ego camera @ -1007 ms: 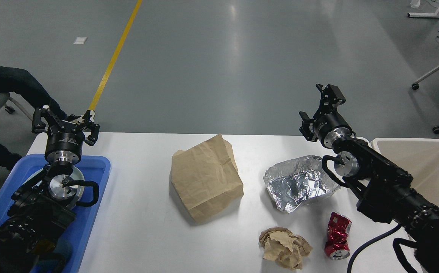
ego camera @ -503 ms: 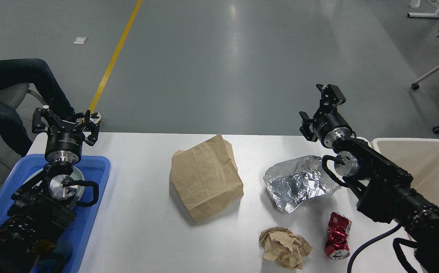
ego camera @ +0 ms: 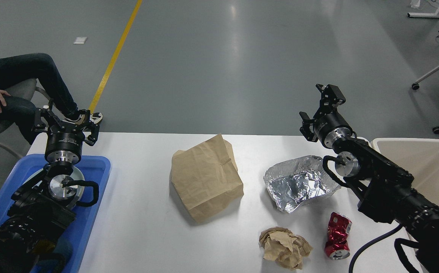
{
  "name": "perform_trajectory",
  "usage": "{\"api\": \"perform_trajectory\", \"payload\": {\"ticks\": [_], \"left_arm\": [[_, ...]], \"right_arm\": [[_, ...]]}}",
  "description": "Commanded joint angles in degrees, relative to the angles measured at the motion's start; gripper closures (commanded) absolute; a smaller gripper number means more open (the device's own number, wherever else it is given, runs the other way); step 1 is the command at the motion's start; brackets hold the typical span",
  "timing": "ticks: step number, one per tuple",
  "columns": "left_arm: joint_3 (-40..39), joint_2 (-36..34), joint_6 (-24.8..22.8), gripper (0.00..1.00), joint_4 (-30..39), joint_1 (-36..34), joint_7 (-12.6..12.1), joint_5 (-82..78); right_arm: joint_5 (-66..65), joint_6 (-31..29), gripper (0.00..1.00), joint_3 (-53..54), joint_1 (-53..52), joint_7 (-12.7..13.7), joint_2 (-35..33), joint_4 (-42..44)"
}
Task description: Tidy desktop
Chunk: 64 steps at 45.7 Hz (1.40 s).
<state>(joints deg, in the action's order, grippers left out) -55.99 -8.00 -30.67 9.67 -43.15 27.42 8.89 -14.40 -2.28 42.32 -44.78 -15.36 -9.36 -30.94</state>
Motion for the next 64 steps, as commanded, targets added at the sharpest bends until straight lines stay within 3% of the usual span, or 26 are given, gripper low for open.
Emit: {"api": "perform_trajectory", "payload": {"ticks": [1, 33, 64], "left_arm": [[0.00, 0.00, 0.00, 0.04, 0.00, 0.00, 0.00, -0.01], [0.00, 0.00, 0.00, 0.04, 0.00, 0.00, 0.00, -0.01], [0.00, 0.00, 0.00, 0.04, 0.00, 0.00, 0.00, -0.01]], "right_arm": [[-0.01, -0.09, 0.00, -3.11, -0.30, -0.02, -0.05, 0.09], [-0.01, 0.00, 0.00, -4.08, -3.55, 0.07, -0.13, 0.00], [0.08, 0.88, 0.00, -24.56, -13.22, 0.42, -0.84, 1.58]]}}
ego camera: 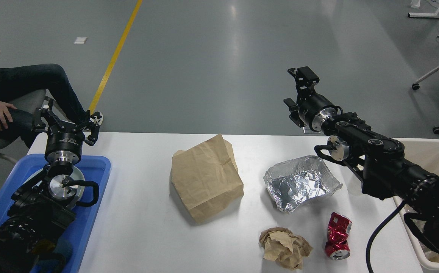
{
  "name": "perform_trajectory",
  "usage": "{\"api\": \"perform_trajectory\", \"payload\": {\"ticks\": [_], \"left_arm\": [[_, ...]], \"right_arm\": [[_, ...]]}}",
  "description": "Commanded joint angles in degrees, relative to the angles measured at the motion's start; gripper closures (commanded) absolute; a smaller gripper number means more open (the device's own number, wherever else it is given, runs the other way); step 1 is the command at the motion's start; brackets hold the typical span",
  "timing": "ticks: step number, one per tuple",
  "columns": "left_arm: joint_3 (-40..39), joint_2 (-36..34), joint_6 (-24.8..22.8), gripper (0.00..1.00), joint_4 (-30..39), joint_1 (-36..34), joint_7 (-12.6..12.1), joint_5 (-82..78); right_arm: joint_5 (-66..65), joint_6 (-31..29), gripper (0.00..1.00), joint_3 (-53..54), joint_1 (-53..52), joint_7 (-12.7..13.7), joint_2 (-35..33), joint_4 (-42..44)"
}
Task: Tidy desktop
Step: 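Swing the right gripper over toward the brown paper bag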
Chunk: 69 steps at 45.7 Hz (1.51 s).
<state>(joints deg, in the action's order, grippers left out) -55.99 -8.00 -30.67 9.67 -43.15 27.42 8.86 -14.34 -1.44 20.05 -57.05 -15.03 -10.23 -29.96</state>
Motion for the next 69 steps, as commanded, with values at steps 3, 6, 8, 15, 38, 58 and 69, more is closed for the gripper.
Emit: {"api": "perform_trajectory", "payload": {"ticks": [3, 6, 8, 15, 38, 58, 69], "left_arm": [[0.00, 0.00, 0.00, 0.04, 0.00, 0.00, 0.00, 0.02], [0.00, 0.00, 0.00, 0.04, 0.00, 0.00, 0.00, 0.02], [0.00, 0.00, 0.00, 0.04, 0.00, 0.00, 0.00, 0.02], [0.00, 0.00, 0.00, 0.04, 0.00, 0.00, 0.00, 0.02], [0.00, 0.00, 0.00, 0.04, 0.00, 0.00, 0.00, 0.02], [0.00, 0.00, 0.00, 0.04, 0.00, 0.00, 0.00, 0.02], [0.00, 0.00, 0.00, 0.04, 0.00, 0.00, 0.00, 0.02]], "right_arm": [[0.01, 0.04, 0.00, -3.00, -1.39, 0.35, 0.03, 0.69], [0.01, 0.04, 0.00, -4.22, -2.01, 1.40, 0.12, 0.69], [0.01, 0.04, 0.00, -5.45, -2.45, 2.55, 0.29, 0.95], [0.01, 0.04, 0.00, -8.53, -4.64, 6.77, 0.82, 5.08], [-0.78, -3.73, 0.00, -48.59, -13.34, 16.52, 8.64, 11.15], [-0.61, -14.81, 0.00, -60.83, -18.80, 16.79, 12.69, 10.53], [-0.61, -18.51, 0.00, -63.64, -18.80, 16.79, 12.86, 9.92]]}}
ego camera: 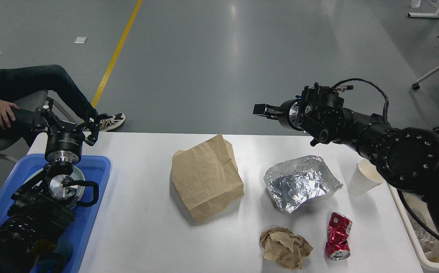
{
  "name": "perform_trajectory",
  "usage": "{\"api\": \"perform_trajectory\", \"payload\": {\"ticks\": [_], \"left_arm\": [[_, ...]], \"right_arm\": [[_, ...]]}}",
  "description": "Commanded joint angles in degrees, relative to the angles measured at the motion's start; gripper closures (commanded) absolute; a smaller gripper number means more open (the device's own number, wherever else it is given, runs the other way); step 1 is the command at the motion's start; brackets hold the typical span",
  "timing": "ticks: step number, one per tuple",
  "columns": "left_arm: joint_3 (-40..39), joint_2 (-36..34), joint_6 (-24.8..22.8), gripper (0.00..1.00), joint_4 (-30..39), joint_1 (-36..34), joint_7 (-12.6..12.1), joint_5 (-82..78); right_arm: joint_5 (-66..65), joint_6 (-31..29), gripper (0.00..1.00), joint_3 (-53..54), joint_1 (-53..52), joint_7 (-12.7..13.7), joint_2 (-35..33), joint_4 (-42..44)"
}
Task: Tidy desktop
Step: 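Swing the right gripper over toward the brown paper bag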
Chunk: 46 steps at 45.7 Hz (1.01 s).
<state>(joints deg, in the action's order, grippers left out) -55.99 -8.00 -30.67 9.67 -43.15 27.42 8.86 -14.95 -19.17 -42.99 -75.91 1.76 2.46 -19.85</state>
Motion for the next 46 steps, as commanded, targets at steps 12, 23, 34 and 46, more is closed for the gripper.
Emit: {"api": "perform_trajectory", "payload": {"ticks": [12, 23, 34, 46], "left_arm": [[0.00, 0.00, 0.00, 0.04, 0.00, 0.00, 0.00, 0.02], [0.00, 0.00, 0.00, 0.04, 0.00, 0.00, 0.00, 0.02], [0.00, 0.00, 0.00, 0.04, 0.00, 0.00, 0.00, 0.02], [0.00, 0.00, 0.00, 0.04, 0.00, 0.00, 0.00, 0.02]], "right_arm": [[-0.08, -0.78, 0.00, -0.78, 0.59, 0.00, 0.44, -0.10], [-0.17, -3.23, 0.00, -0.96, 0.06, 0.00, 1.23, -0.10], [-0.17, -9.04, 0.00, -1.13, -2.48, 0.00, 1.24, -1.15], [-0.17, -19.40, 0.00, -2.27, -7.58, -0.09, 1.32, -5.10]]}}
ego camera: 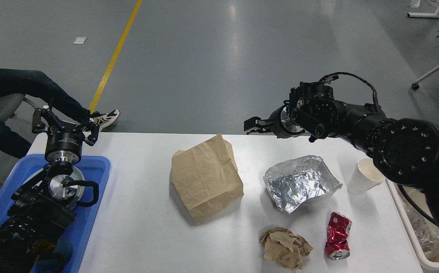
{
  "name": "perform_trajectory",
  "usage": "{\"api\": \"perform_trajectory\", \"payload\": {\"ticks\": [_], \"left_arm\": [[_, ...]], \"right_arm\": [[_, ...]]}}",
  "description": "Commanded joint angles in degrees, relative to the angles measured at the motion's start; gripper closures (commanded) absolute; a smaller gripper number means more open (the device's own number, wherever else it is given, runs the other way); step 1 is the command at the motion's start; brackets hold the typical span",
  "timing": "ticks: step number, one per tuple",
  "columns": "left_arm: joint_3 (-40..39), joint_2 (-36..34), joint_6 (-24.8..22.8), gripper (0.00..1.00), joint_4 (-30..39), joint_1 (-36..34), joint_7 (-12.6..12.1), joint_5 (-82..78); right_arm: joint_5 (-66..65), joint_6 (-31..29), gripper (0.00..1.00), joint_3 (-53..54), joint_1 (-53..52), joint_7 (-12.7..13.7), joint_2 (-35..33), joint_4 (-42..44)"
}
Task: Tidy desktop
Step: 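Swing the right gripper over toward the brown paper bag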
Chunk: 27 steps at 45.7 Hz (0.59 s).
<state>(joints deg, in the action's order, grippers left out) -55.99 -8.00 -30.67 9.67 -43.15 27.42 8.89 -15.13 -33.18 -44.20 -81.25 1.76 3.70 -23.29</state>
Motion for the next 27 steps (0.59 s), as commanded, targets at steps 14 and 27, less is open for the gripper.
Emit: {"api": "perform_trajectory", "payload": {"ticks": [14, 27], "left_arm": [[0.00, 0.00, 0.00, 0.04, 0.00, 0.00, 0.00, -0.01], [0.00, 0.00, 0.00, 0.04, 0.00, 0.00, 0.00, -0.01]], "right_arm": [[0.01, -11.99, 0.00, -2.56, -8.84, -0.09, 0.26, -8.35], [-0.16, -9.53, 0.00, -2.92, -5.24, -0.09, 2.28, -5.63]]}}
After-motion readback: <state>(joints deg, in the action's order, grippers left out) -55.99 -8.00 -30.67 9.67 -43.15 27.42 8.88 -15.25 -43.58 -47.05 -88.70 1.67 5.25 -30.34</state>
